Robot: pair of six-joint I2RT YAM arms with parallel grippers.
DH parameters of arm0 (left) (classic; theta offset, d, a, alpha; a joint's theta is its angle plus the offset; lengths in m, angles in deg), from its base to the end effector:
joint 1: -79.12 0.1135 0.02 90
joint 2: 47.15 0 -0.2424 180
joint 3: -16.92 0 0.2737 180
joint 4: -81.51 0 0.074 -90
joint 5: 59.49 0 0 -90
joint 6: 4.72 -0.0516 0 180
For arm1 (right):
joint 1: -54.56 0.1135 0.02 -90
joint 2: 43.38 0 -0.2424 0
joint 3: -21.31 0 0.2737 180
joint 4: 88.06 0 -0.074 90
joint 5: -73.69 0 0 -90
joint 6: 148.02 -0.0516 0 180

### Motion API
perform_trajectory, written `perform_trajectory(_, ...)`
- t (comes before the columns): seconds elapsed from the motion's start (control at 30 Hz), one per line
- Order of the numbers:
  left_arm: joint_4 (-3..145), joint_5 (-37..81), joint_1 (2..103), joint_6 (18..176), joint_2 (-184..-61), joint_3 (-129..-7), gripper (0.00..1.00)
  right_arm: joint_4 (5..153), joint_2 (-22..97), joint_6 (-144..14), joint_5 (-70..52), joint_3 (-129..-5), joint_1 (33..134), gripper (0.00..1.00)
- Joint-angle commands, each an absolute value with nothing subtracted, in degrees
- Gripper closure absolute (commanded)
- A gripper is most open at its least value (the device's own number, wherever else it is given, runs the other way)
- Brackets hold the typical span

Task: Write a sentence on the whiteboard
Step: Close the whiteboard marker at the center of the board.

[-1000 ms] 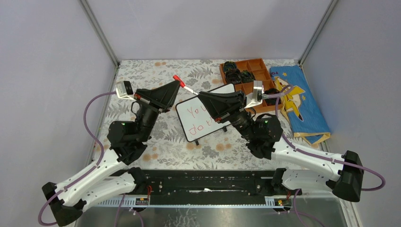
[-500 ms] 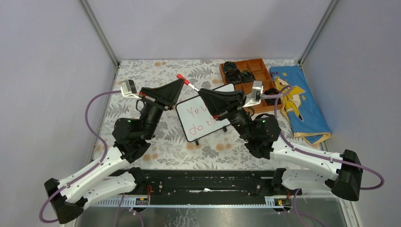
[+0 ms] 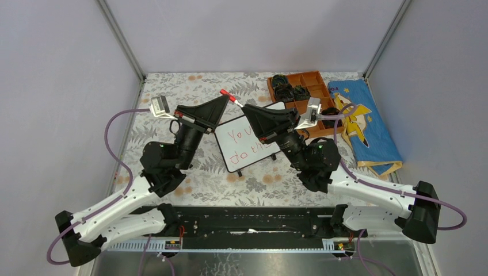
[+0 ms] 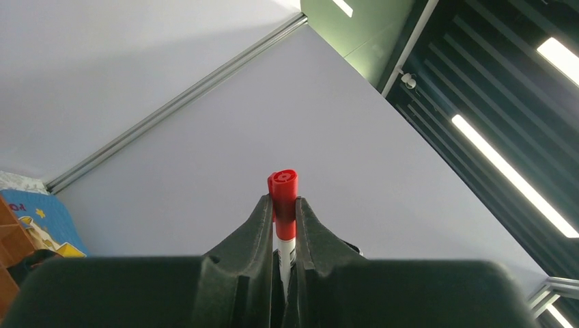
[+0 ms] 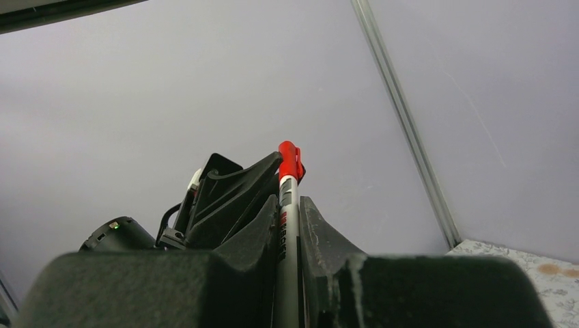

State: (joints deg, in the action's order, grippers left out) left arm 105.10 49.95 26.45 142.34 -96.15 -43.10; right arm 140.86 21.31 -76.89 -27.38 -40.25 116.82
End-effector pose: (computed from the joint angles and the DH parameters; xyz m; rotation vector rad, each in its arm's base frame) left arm 0.1535 -0.1729 0.4184 -0.3924 1.0626 -1.5716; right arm 0.1375 0.2402 0.4070 -0.1223 0.8410 1.2626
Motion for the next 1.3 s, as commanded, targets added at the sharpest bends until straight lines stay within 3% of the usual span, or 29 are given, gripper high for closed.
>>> perform_trajectory(0.0, 102.28, 44.65, 24.66, 141.43, -98.18, -45.45, 1.0, 140.69, 22.75, -75.31, -28.14, -42.77, 117.22, 1.0)
perform_trajectory(0.5, 87.37, 39.97, 19.1, 137.1, -106.61, -57.77, 1.0, 150.09, 24.43, -74.41, -29.2, -42.68, 117.22, 1.0)
perform_trajectory(1.03, 90.44, 43.35, 18.12, 134.33, -102.36, -55.07, 1.0, 147.45, 23.02, -73.92, -27.1, -42.28, 117.22, 1.0)
perform_trajectory(1.17, 92.28, 44.47, 18.12, 134.56, -101.21, -53.59, 0.85, 146.08, 22.34, -74.02, -26.49, -41.99, 117.22, 1.0)
perform_trajectory(1.27, 92.11, 45.15, 18.12, 134.82, -100.71, -53.32, 0.81, 144.95, 22.04, -74.27, -26.38, -41.78, 117.22, 1.0)
